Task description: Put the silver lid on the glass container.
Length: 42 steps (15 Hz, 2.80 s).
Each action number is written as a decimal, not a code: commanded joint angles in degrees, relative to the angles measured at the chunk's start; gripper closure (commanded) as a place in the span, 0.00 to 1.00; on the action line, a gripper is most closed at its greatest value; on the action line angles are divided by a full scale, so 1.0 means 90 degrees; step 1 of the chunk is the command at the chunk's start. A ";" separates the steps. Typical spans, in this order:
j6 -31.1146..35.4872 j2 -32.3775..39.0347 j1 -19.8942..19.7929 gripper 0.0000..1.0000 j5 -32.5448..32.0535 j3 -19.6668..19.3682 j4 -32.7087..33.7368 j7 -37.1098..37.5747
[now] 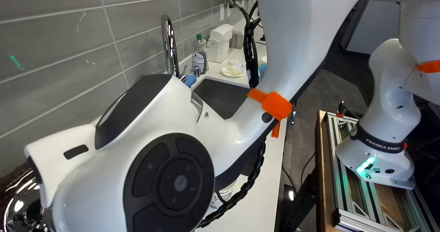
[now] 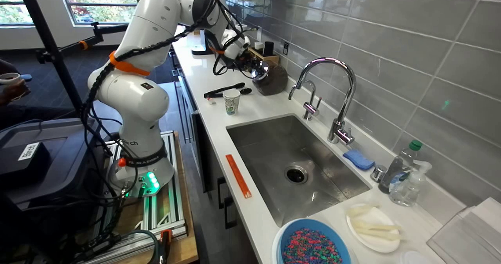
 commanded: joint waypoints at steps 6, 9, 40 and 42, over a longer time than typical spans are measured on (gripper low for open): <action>-0.0121 0.0235 -0.0126 0.79 -0.0047 0.0203 0.0214 -0.0075; -0.0130 0.0224 -0.0146 0.25 -0.0038 0.0219 0.0181 -0.0064; -0.0020 -0.1797 -0.0499 0.00 0.2347 0.0922 -0.1765 -0.1305; 0.0032 -0.1972 -0.0557 0.00 0.2521 0.0919 -0.2002 -0.1291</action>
